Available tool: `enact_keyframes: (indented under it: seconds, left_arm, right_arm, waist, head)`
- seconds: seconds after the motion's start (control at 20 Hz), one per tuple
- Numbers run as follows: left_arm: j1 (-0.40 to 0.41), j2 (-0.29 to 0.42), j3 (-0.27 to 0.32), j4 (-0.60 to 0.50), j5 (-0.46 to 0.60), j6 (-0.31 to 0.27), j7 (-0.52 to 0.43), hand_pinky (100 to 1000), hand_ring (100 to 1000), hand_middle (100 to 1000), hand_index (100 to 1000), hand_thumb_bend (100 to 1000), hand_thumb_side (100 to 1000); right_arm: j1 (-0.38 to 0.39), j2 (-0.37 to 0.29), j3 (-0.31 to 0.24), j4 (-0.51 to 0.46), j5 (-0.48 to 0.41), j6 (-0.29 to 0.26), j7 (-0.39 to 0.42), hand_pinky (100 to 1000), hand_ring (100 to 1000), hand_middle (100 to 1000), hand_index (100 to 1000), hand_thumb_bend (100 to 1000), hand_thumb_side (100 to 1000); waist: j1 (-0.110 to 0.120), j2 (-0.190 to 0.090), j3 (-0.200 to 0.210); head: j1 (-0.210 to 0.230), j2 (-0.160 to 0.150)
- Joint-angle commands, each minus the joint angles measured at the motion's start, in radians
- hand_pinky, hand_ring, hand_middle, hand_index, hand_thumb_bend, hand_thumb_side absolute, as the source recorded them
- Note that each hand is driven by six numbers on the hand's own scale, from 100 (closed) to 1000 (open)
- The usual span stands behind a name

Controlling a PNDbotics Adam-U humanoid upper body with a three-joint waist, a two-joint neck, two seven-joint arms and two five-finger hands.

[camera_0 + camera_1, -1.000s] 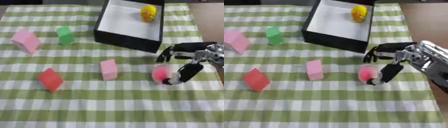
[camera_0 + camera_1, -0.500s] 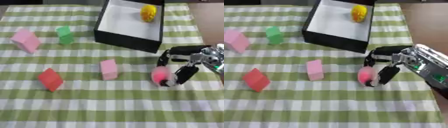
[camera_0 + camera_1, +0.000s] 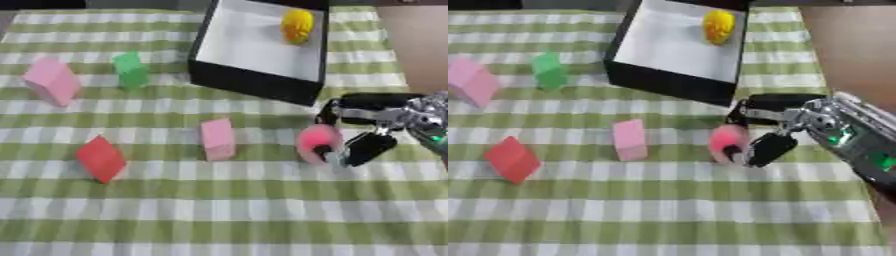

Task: Pick up objects on the table and place them in the box.

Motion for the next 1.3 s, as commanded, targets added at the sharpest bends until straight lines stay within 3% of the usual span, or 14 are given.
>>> enact_keyframes:
  seconds: [0.05, 0.1, 0.25, 0.55, 0.6, 0.65, 0.75, 0.8, 0.9, 0.95, 1.05, 1.3]
  left_arm:
    - [-0.003, 0.015, 0.004, -0.011, 0.003, -0.001, 0.0, 766, 806, 808, 810, 100, 766]
    - [-0.003, 0.016, 0.004, -0.011, 0.003, -0.001, 0.0, 766, 806, 808, 810, 100, 767]
    - [-0.002, 0.018, 0.005, -0.011, 0.001, -0.001, 0.0, 766, 806, 808, 810, 100, 767]
    - [-0.001, 0.022, 0.005, -0.011, 0.0, -0.001, 0.0, 766, 807, 808, 811, 100, 768]
    - [-0.001, 0.023, 0.005, -0.011, 0.0, -0.001, -0.001, 766, 807, 808, 811, 100, 768]
    - [-0.002, 0.023, 0.005, -0.011, 0.0, -0.001, -0.001, 766, 807, 808, 811, 100, 768]
    - [-0.001, 0.025, 0.005, -0.011, 0.0, -0.001, -0.001, 766, 807, 808, 811, 100, 767]
    - [-0.001, 0.027, 0.005, -0.012, 0.0, -0.002, -0.001, 766, 807, 808, 811, 100, 767]
    - [-0.001, 0.029, 0.005, -0.012, 0.0, -0.002, -0.001, 766, 807, 808, 811, 100, 766]
    - [-0.001, 0.031, 0.004, -0.013, -0.001, -0.002, -0.002, 766, 807, 808, 811, 100, 765]
    - [-0.002, 0.034, 0.003, -0.013, -0.002, -0.002, -0.003, 766, 807, 808, 811, 100, 764]
    - [-0.003, 0.038, 0.002, -0.014, -0.002, -0.002, -0.005, 766, 807, 809, 811, 100, 762]
  right_arm:
    - [0.007, -0.084, -0.07, -0.099, -0.06, 0.015, -0.005, 870, 687, 553, 686, 100, 413]
    - [0.011, -0.098, -0.089, -0.116, -0.08, 0.015, -0.009, 871, 688, 554, 688, 100, 345]
    - [0.008, -0.135, -0.134, -0.13, -0.136, -0.012, -0.029, 874, 690, 558, 696, 100, 335]
    - [-0.023, -0.202, -0.174, -0.132, -0.19, -0.101, -0.052, 871, 687, 572, 717, 100, 368]
    - [-0.03, -0.205, -0.178, -0.132, -0.192, -0.111, -0.059, 871, 685, 573, 718, 100, 459]
    - [-0.039, -0.207, -0.181, -0.132, -0.195, -0.118, -0.067, 871, 682, 570, 718, 103, 369]
    - [-0.067, -0.205, -0.188, -0.132, -0.195, -0.127, -0.081, 870, 673, 563, 712, 100, 412]
    - [-0.086, -0.201, -0.19, -0.132, -0.193, -0.125, -0.089, 869, 671, 560, 711, 103, 364]
    - [-0.14, -0.185, -0.186, -0.131, -0.194, -0.1, -0.094, 867, 672, 562, 711, 100, 368]
    - [-0.179, -0.173, -0.178, -0.121, -0.188, -0.09, -0.085, 860, 675, 565, 712, 100, 425]
    - [-0.271, -0.129, -0.15, -0.064, -0.159, -0.085, -0.055, 856, 679, 568, 713, 134, 406]
    - [-0.495, 0.045, -0.078, 0.237, -0.031, -0.169, -0.015, 850, 682, 570, 713, 154, 424]
  waist:
    - [0.003, -0.029, -0.004]
    - [0.002, -0.029, -0.005]
    - [0.001, -0.03, -0.007]
    - [-0.004, -0.032, -0.006]
    - [-0.005, -0.032, -0.006]
    - [-0.006, -0.032, -0.005]
    - [-0.007, -0.032, -0.003]
    - [-0.007, -0.033, -0.003]
    - [-0.007, -0.035, -0.001]
    - [-0.008, -0.036, 0.001]
    - [-0.009, -0.039, 0.003]
    - [-0.008, -0.043, 0.011]
  head:
    - [0.005, -0.008]
    - [0.006, -0.009]
    - [0.007, -0.01]
    - [0.007, -0.012]
    - [0.006, -0.012]
    - [0.006, -0.013]
    - [0.006, -0.012]
    - [0.006, -0.011]
    - [0.004, -0.009]
    - [0.002, -0.008]
    - [-0.003, -0.007]
    - [-0.012, -0.009]
